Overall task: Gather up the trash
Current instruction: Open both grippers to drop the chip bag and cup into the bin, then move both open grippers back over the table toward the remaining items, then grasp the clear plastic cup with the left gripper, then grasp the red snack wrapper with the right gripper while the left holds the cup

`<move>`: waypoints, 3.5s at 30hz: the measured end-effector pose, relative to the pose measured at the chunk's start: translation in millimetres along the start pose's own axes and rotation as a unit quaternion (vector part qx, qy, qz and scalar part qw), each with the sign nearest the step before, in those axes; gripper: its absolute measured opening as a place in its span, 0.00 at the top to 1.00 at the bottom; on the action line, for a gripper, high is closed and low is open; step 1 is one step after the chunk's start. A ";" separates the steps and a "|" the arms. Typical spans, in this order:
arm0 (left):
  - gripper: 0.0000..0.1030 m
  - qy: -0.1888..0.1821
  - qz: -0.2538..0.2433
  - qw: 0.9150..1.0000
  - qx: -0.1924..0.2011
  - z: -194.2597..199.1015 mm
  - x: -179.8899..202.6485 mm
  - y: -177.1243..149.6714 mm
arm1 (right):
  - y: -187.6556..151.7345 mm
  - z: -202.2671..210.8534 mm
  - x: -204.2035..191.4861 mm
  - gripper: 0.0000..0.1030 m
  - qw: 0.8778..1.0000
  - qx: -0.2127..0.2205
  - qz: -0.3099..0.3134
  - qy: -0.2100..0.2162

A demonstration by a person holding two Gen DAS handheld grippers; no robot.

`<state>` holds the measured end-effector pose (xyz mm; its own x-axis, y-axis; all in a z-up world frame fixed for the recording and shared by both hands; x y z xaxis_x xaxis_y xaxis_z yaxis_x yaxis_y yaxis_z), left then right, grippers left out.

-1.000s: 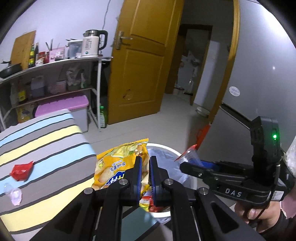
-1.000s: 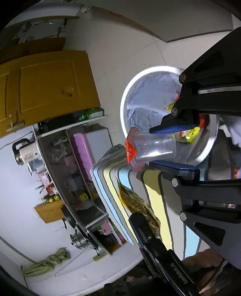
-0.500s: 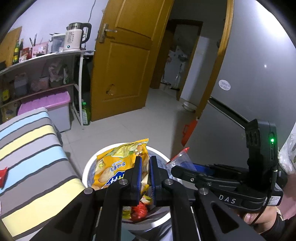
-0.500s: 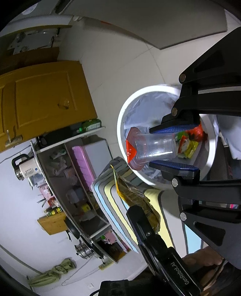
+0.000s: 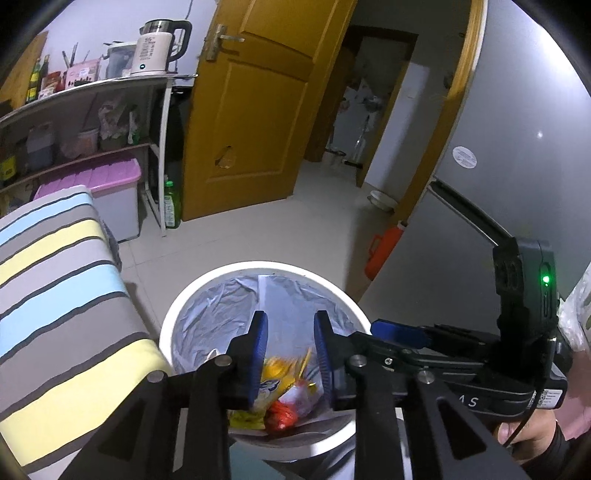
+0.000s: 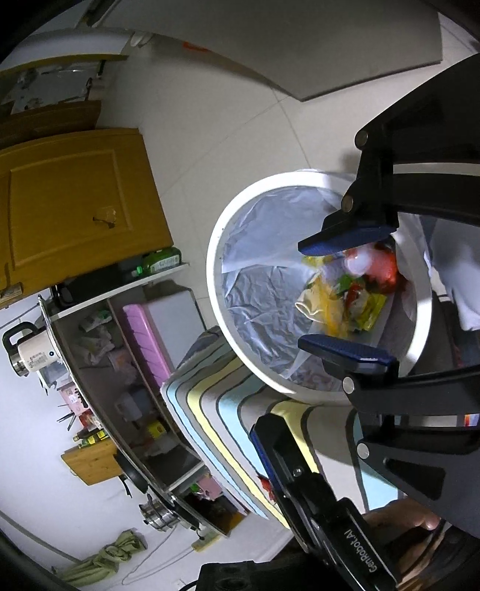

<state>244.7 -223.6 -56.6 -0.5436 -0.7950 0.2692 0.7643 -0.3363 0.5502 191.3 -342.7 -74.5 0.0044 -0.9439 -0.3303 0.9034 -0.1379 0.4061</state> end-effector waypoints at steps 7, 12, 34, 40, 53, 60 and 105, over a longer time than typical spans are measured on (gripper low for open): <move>0.75 0.011 0.011 1.000 0.020 20.4 -12.8 -8.3 | 0.9 9.9 -6.6 0.56 1.000 0.012 0.010 0.000; 0.75 0.027 0.026 0.999 0.031 37.9 -22.8 -17.4 | -0.6 19.6 -22.0 0.56 0.999 0.022 0.025 0.007; 0.75 0.130 0.124 0.980 0.085 139.6 -107.3 -89.0 | -20.8 15.0 -143.9 0.56 0.987 0.014 0.149 0.065; 0.75 0.159 0.151 0.971 0.093 162.4 -131.2 -107.0 | -24.2 5.2 -174.4 0.56 0.981 0.003 0.175 0.081; 0.67 0.191 0.196 0.956 0.104 191.1 -174.0 -132.9 | -19.1 -8.5 -221.2 0.56 0.971 -0.004 0.219 0.094; 0.60 0.207 0.227 0.946 0.100 195.3 -205.1 -139.9 | -14.9 -21.9 -242.0 0.56 0.966 -0.011 0.239 0.100; 0.72 0.232 0.261 0.935 0.053 168.9 -282.6 -135.3 | 35.4 -125.3 -332.7 0.56 0.934 -0.071 0.333 0.111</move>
<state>236.3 131.9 -73.6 0.1229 -0.9787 0.1647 0.8314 0.1922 0.5214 275.6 4.1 -57.0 0.6601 -0.7184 -0.2194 0.7160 0.5135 0.4730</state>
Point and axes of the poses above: each gripper's, at about its wrist camera, not at the fingertips, and z roughly against the way its jaws point, x to its right, y to its top, the point moved 6 cm from there along -z, roughly the way its jaws point, and after that the axes turned 15 degrees about -x, right-handed, at the moved point
